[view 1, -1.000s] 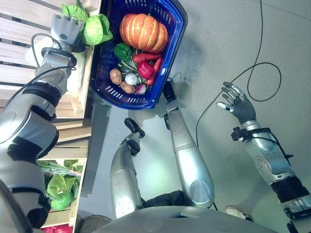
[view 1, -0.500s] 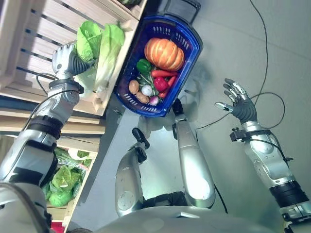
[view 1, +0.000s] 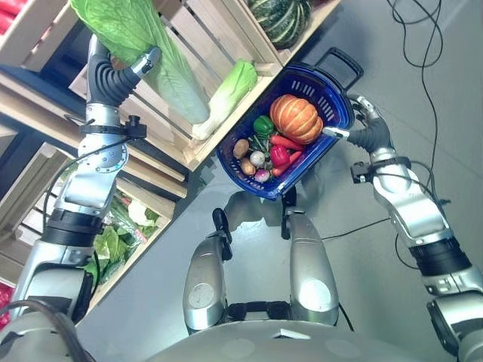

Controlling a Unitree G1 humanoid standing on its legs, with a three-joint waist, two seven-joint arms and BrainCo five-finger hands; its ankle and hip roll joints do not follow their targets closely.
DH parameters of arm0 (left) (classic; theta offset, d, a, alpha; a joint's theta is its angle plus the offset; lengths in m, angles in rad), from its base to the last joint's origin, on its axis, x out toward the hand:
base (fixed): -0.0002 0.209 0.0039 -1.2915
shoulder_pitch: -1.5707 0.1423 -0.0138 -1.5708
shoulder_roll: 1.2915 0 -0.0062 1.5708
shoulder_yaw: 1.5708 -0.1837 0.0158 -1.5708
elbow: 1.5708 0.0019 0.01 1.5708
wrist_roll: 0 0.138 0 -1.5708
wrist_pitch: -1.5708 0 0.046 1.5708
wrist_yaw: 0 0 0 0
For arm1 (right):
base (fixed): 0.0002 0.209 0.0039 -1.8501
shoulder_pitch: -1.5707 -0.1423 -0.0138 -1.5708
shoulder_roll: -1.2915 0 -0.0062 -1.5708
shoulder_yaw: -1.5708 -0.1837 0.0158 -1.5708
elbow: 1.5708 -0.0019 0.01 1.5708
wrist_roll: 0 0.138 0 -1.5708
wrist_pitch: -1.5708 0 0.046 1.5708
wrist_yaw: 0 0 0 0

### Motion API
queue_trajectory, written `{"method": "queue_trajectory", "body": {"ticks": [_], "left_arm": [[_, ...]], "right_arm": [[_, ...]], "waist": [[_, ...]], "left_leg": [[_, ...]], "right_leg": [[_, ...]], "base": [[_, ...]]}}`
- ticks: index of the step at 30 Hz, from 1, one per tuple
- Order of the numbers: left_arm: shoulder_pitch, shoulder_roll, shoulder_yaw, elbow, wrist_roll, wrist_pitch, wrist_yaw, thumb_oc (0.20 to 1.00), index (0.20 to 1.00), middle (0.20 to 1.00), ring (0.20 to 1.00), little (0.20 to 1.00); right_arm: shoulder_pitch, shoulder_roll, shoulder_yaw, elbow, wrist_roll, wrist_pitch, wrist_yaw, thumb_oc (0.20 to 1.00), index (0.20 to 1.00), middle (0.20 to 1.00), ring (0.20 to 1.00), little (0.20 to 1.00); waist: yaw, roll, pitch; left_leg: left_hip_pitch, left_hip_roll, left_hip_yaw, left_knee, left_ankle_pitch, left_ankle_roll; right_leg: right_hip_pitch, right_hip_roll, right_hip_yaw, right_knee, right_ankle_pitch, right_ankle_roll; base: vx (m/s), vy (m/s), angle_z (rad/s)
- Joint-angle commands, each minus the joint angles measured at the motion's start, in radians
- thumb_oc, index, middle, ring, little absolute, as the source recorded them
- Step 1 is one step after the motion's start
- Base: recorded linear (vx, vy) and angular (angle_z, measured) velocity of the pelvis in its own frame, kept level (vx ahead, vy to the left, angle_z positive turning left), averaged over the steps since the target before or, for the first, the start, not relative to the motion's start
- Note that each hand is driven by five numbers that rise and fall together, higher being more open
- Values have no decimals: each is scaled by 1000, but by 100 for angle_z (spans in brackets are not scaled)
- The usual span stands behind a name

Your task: Pick up fruits and vegetables into the basket

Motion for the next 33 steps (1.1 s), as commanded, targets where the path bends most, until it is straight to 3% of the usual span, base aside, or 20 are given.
{"method": "queue_trajectory", "body": {"ticks": [1,5,13,17,20,27,33], "left_arm": [[-7,15,15,-105,-82,-97,-45,200,200,200,200,200],[-29,-23,-23,-150,-113,-93,-119,200,200,200,200,200],[-61,-67,-98,-208,-134,-68,-214,200,200,200,200,200],[-69,-79,-126,-212,-198,-56,-310,200,200,200,200,200],[-55,-81,-150,-217,-270,-51,-435,200,200,200,200,200],[27,-86,-137,-252,-452,-99,-623,200,200,200,200,200],[62,-106,-153,-270,-535,-101,-797,200,200,200,200,200]], "right_arm": [[-24,72,58,-46,-50,63,-6,1000,1000,1000,1000,1000],[-105,99,111,-14,-78,116,-50,1000,1000,1000,1000,1000],[-217,136,186,2,-49,113,-48,1000,1000,1000,1000,1000],[-248,141,208,-5,-53,97,-12,1000,1000,1000,1000,1000],[-262,130,225,-32,-42,73,48,1000,1000,1000,1000,1000],[-210,112,206,-83,55,33,106,1000,1000,1000,1000,1000],[-194,101,212,-93,28,38,208,1000,1000,1000,1000,1000]], "waist": [[10,-66,-130],[34,-82,-150],[65,-104,-159],[72,-111,-164],[76,-115,-172],[84,-118,-186],[86,-125,-193]], "left_leg": [[-54,-47,-5,-14,-8,65],[-30,-43,-14,-23,-10,67],[11,-42,-26,-35,-25,69],[25,-40,-28,-39,-29,67],[39,-38,-28,-44,-34,67],[59,-34,-30,-48,-39,65],[71,-31,-26,-51,-43,65]], "right_leg": [[97,-42,-8,-7,-127,69],[144,-42,-20,-43,-113,73],[207,-47,-28,-79,-107,81],[226,-48,-29,-92,-104,85],[242,-48,-27,-104,-102,88],[266,-53,-30,-121,-99,91],[276,-53,-31,-127,-96,94]], "base": [[57,-76,11],[59,-91,9],[34,-55,5],[19,-27,7],[25,-15,1],[11,4,-2],[5,-2,1]]}}
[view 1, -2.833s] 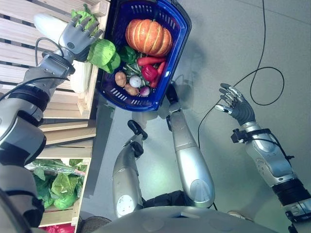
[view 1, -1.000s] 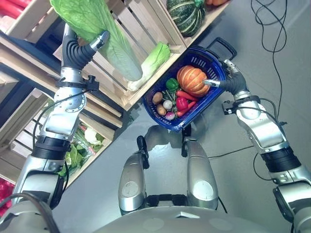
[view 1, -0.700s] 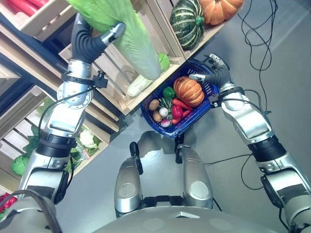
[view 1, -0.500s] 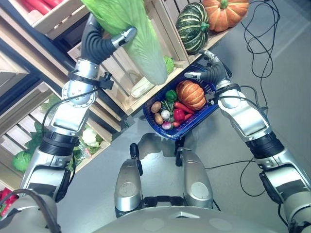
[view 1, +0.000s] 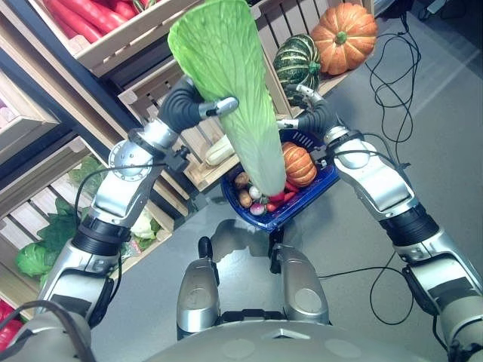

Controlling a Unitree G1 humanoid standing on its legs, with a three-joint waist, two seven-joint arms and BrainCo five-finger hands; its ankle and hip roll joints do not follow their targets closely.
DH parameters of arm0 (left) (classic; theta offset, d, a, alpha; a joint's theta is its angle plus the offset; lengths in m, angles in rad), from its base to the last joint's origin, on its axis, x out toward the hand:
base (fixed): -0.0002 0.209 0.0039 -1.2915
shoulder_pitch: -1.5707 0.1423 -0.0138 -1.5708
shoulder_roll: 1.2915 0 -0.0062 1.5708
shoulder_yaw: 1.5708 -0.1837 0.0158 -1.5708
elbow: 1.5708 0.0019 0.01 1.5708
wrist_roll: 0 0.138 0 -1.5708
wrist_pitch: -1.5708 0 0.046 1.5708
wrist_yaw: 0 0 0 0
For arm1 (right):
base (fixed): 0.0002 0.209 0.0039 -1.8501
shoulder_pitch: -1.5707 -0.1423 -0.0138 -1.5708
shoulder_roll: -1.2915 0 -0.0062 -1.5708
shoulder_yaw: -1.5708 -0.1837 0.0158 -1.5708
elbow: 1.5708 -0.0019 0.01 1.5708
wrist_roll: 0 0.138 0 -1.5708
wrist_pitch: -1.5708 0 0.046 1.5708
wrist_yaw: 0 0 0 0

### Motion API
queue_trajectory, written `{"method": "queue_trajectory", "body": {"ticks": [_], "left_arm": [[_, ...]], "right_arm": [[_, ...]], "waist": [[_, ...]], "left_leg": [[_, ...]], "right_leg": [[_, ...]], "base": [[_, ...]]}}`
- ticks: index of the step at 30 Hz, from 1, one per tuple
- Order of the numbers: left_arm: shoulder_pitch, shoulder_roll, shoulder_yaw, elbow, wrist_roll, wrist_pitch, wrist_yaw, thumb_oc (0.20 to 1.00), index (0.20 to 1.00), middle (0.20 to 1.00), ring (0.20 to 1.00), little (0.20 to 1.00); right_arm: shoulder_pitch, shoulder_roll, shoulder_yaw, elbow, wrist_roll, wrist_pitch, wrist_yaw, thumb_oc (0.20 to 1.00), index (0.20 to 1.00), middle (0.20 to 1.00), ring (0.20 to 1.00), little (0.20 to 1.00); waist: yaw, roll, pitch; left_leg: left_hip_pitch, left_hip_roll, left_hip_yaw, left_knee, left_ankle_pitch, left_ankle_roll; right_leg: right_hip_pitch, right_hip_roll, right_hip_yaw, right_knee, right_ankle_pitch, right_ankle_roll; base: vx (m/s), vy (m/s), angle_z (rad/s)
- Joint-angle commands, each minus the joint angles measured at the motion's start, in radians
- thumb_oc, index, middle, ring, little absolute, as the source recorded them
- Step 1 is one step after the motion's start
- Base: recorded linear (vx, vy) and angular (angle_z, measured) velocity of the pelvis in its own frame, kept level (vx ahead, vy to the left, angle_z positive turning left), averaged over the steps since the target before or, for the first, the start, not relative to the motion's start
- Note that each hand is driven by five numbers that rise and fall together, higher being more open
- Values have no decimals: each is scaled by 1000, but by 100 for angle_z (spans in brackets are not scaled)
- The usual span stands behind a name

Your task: Pick up fruits and vegetables into the basket

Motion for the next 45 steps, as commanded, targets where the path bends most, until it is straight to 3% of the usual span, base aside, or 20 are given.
{"method": "queue_trajectory", "body": {"ticks": [1,6,11,16,23,32,38,41,45], "left_arm": [[25,-12,-36,-118,-132,-69,-133,200,200,200,200,200],[8,-9,-63,-109,-178,-51,-254,200,200,200,200,200],[-14,32,-106,-97,-174,-80,-383,200,200,200,200,200],[-18,71,-93,-94,-162,-126,-368,200,200,200,200,200],[60,79,23,-100,-98,-194,-203,200,200,200,200,200],[160,34,117,-66,-20,-204,-5,200,200,200,200,200],[214,-30,150,-38,126,-244,239,200,200,200,200,200],[210,-44,143,-25,269,-227,425,200,200,200,200,200],[190,-64,112,10,371,-168,565,200,200,200,200,200]], "right_arm": [[4,6,37,-103,-6,-48,99,1000,1000,1000,1000,1000],[-18,-8,86,-98,17,-11,190,1000,1000,1000,1000,1000],[-24,-33,110,-87,51,26,212,1000,1000,1000,1000,1000],[-17,-61,99,-76,2,49,199,1000,1000,1000,1000,1000],[92,-82,-25,-88,29,34,122,1000,1000,1000,1000,1000],[239,-66,-200,-132,107,-42,9,1000,1000,1000,1000,1000],[334,-17,-261,-226,152,-112,14,1000,1000,1000,1000,1000],[340,0,-241,-265,131,-142,8,1000,1000,1000,1000,1000],[312,26,-186,-293,81,-180,15,1000,1000,1000,1000,1000]], "waist": [[8,-28,-68],[5,-29,-70],[-4,-29,-76],[-11,-26,-83],[-16,-25,-102],[-24,-27,-123],[-33,-30,-140],[-31,-33,-143],[-26,-37,-144]], "left_leg": [[-46,-27,7,3,-39,59],[-30,-24,12,-5,-36,59],[-11,-20,22,-14,-35,59],[5,-16,29,-22,-35,59],[27,-13,31,-41,-33,59],[43,-9,34,-52,-31,60],[54,-11,35,-56,-34,63],[55,-11,34,-52,-35,63],[56,-14,27,-47,-38,63]], "right_leg": [[103,-49,20,-19,-115,79],[112,-51,21,-20,-113,79],[122,-54,24,-24,-108,82],[127,-54,29,-25,-107,84],[138,-49,36,-31,-109,88],[153,-47,32,-39,-108,95],[161,-44,38,-39,-112,100],[165,-44,37,-36,-115,102],[171,-43,36,-34,-121,105]], "base": [[0,0,0],[0,0,0],[0,0,0],[0,0,0],[4,4,-1],[4,1,0],[37,3,-2],[11,-5,-1],[0,0,0]]}}
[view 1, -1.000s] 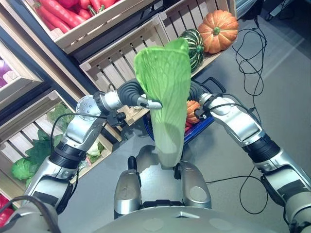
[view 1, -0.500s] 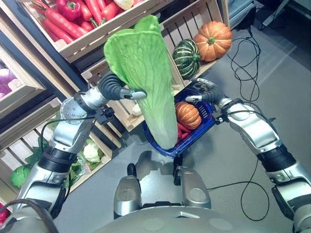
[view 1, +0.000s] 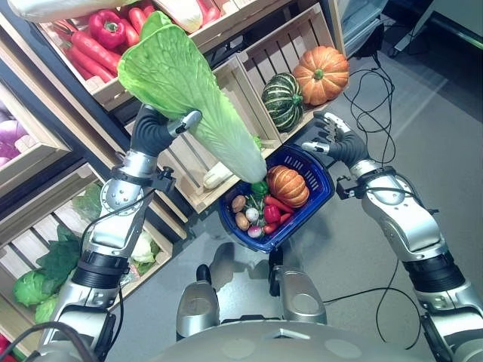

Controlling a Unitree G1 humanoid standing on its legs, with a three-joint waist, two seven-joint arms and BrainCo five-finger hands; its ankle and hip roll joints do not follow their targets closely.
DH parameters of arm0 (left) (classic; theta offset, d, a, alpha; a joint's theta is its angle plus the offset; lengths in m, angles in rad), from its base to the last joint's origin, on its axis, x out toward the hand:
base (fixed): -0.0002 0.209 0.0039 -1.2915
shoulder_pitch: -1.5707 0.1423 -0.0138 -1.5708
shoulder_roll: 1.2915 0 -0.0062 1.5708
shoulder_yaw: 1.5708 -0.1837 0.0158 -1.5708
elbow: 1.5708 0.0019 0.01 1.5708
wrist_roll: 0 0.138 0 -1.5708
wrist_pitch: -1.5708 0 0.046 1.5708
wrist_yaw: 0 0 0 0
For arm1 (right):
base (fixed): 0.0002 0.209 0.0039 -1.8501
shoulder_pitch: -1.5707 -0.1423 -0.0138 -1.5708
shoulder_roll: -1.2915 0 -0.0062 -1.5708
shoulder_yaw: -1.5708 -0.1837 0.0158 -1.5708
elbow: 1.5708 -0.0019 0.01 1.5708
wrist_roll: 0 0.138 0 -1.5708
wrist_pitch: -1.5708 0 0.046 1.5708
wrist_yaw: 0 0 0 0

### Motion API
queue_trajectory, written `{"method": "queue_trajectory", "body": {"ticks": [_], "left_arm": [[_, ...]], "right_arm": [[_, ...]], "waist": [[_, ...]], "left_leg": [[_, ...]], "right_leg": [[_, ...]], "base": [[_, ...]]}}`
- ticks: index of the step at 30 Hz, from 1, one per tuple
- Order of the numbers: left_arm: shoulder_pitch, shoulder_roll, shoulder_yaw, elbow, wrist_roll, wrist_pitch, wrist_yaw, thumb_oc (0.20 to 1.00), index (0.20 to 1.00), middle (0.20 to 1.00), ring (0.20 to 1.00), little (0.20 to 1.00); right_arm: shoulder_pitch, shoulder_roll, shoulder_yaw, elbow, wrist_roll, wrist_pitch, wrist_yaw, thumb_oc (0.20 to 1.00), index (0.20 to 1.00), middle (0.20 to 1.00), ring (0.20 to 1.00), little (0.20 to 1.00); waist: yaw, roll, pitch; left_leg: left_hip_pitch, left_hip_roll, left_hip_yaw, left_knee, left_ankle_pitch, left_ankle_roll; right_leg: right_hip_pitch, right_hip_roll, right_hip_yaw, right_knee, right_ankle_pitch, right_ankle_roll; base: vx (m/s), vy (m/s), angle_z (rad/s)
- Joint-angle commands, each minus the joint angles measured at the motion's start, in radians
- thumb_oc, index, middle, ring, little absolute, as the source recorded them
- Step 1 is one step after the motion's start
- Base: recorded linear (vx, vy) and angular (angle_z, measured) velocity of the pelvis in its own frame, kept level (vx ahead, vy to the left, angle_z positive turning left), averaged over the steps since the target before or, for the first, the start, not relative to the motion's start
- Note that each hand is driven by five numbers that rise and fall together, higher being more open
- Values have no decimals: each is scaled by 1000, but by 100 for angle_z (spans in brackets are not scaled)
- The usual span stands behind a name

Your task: Pick up fruits and vegetables into the basket

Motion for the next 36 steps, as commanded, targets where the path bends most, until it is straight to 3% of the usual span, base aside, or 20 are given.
{"method": "queue_trajectory", "body": {"ticks": [1,7,13,20,28,33,36], "left_arm": [[-29,-3,-26,11,100,-7,153,200,200,200,200,200],[-74,-14,-80,51,131,53,201,200,200,200,200,200],[-111,-17,-146,69,230,71,204,200,200,200,200,200],[-160,-22,-233,85,229,81,152,200,200,200,200,200],[-160,-56,-276,101,158,88,143,200,200,200,200,200],[-166,-71,-287,96,185,63,198,200,200,200,200,200],[-161,-76,-272,66,184,58,240,200,200,200,200,200]], "right_arm": [[-34,37,57,-103,-56,-92,6,1000,1000,1000,1000,1000],[-107,62,166,-101,-51,-62,73,1000,1000,1000,1000,1000],[-167,106,274,-71,-67,-37,106,1000,1000,1000,1000,1000],[-205,149,367,15,-87,-112,126,1000,1000,1000,1000,1000],[-196,181,394,106,-127,-181,83,1000,1000,1000,1000,1000],[-185,189,379,172,-194,-206,-51,1000,1000,1000,1000,1000],[-160,183,344,173,-174,-210,-70,1000,1000,1000,1000,1000]], "waist": [[1,-35,-55],[12,-35,-50],[27,-31,-45],[40,-24,-31],[48,-19,-25],[47,-18,-13],[40,-19,-4]], "left_leg": [[-49,-16,1,18,-44,61],[-52,-16,-3,30,-46,60],[-51,-16,-13,36,-48,58],[-54,-21,-26,34,-47,58],[-60,-29,-37,40,-51,60],[-70,-32,-38,46,-56,64],[-75,-34,-35,47,-59,66]], "right_leg": [[83,-56,23,18,-128,97],[89,-60,18,22,-132,97],[97,-63,13,26,-138,95],[98,-66,10,26,-139,94],[95,-70,9,26,-140,94],[87,-72,9,29,-139,93],[82,-72,10,28,-138,94]], "base": [[0,0,0],[0,0,0],[7,1,1],[1,6,5],[4,10,6],[-5,6,3],[-25,5,-1]]}}
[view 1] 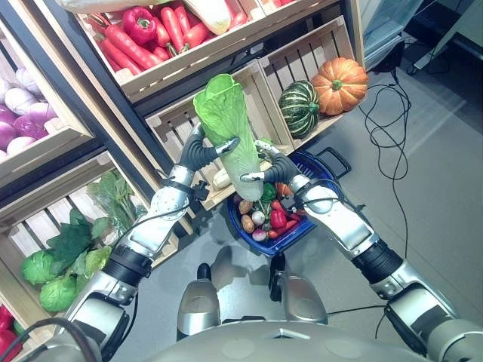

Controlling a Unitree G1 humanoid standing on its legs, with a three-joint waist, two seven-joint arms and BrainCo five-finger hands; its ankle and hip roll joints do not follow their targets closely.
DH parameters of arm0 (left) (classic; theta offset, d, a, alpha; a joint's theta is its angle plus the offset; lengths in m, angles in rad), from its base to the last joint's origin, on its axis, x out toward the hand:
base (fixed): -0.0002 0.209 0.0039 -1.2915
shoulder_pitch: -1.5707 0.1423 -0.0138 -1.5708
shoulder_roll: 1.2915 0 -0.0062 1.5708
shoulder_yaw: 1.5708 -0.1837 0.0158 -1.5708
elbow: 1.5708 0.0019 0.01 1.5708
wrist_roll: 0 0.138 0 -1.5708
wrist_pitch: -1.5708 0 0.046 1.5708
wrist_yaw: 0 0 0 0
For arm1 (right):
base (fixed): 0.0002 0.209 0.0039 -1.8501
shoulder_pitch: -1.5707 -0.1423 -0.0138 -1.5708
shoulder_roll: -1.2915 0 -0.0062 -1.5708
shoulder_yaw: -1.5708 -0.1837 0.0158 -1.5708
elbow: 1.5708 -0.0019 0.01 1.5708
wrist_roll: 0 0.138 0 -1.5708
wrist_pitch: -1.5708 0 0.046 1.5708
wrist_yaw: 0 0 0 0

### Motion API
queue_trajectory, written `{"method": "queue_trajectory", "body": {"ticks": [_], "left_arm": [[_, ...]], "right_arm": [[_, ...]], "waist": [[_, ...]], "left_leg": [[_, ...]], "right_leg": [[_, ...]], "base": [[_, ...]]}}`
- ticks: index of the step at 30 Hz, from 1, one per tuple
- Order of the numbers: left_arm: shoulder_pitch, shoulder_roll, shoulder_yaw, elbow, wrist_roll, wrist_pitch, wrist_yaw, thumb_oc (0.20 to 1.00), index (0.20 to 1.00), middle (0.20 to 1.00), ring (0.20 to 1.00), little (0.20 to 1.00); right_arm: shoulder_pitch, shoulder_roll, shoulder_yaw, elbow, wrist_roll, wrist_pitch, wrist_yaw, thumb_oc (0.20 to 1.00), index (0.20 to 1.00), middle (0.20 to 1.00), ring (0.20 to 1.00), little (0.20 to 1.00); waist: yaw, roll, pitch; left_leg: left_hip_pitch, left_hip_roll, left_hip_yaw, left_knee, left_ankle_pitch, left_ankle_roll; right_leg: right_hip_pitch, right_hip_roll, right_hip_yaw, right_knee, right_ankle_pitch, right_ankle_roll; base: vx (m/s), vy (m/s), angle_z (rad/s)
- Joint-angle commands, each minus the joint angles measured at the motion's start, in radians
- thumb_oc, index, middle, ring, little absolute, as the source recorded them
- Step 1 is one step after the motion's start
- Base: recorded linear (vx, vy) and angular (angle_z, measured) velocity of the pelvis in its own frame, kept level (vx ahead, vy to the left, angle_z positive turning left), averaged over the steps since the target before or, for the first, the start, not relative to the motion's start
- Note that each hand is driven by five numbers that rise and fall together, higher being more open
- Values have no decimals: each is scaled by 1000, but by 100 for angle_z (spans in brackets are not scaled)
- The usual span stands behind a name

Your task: Pick up fruits and vegetables into the basket

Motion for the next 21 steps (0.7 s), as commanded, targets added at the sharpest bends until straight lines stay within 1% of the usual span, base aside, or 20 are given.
{"method": "queue_trajectory", "body": {"ticks": [1,4,7,10,13,15,18,21], "left_arm": [[-105,-11,-1,-108,-7,-91,76,200,200,200,200,200],[-103,-13,4,-123,7,-99,103,200,200,200,200,200],[-101,-12,4,-147,24,-111,131,200,200,200,200,200],[-105,-19,-4,-173,27,-133,128,200,200,200,200,200],[-118,-25,-25,-188,28,-140,104,200,200,200,200,200],[-125,-23,-36,-193,26,-147,91,200,200,200,200,200],[-138,-26,-55,-191,22,-158,62,200,200,200,200,200],[-150,-23,-80,-191,44,-162,48,200,200,200,200,200]], "right_arm": [[-18,21,-42,-82,0,-73,-29,1000,1000,1000,1000,1000],[-8,19,-49,-94,15,-77,-24,1000,1000,1000,1000,1000],[-2,17,-51,-113,55,-64,11,1000,1000,1000,1000,1000],[-3,28,-26,-123,122,-26,110,1000,1000,1000,1000,1000],[-15,43,14,-124,188,6,200,1000,1000,1000,1000,1000],[-20,53,39,-124,223,23,242,1000,1000,1000,1000,1000],[-38,71,72,-115,252,53,277,1000,1000,1000,1000,1000],[-56,84,103,-96,260,61,259,1000,1000,1000,1000,1000]], "waist": [[-8,-19,18],[-10,-21,22],[-11,-23,26],[-7,-27,31],[0,-33,31],[6,-36,31],[15,-40,29],[24,-45,28]], "left_leg": [[-51,-27,2,47,-67,61],[-55,-28,3,49,-69,61],[-58,-29,5,50,-71,61],[-61,-30,6,50,-71,61],[-58,-30,5,47,-70,61],[-58,-29,4,46,-68,61],[-60,-28,1,45,-66,60],[-57,-27,-2,41,-64,59]], "right_leg": [[79,-54,45,29,-136,91],[76,-54,44,31,-136,92],[73,-55,42,33,-137,92],[72,-56,36,34,-138,91],[76,-56,32,30,-137,91],[79,-57,28,28,-136,92],[83,-57,23,24,-133,92],[88,-56,18,19,-130,93]], "base": [[-46,1,-2],[-12,-1,0],[-21,-2,0],[-22,-9,1],[0,0,0],[-4,-32,3],[-9,-41,7],[-5,-38,6]]}}
